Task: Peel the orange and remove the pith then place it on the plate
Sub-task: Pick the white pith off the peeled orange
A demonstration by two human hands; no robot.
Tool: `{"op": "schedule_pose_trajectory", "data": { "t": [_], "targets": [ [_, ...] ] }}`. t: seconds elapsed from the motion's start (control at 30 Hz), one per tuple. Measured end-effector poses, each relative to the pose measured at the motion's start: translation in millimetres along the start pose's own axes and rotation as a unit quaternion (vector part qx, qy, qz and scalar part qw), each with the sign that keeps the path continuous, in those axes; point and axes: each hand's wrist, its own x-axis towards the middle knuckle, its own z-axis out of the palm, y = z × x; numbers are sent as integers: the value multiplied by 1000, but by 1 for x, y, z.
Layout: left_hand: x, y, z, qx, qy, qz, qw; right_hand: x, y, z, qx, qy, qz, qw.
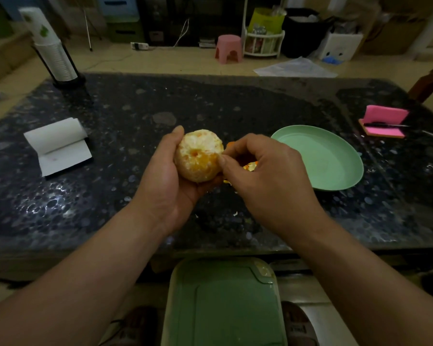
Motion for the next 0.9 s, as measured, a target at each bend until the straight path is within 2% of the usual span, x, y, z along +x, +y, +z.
{"op": "schedule_pose_trajectory", "data": {
  "t": [0.23, 0.4, 0.7, 0.9],
  "targets": [
    [0, -4, 1, 42, -5, 23, 999, 0, 2, 2, -37, 22, -18, 999],
    [1, -5, 0, 29, -12, 18, 999, 1, 2, 3, -44, 30, -27, 998],
    [4, -1, -2, -17, -12, -3, 1000, 3, 2, -5, 6, -31, 7, 999],
    [1, 0, -2, -5, -6, 7, 1000, 1, 1, -1, -10, -23, -1, 1000]
  ]
}}
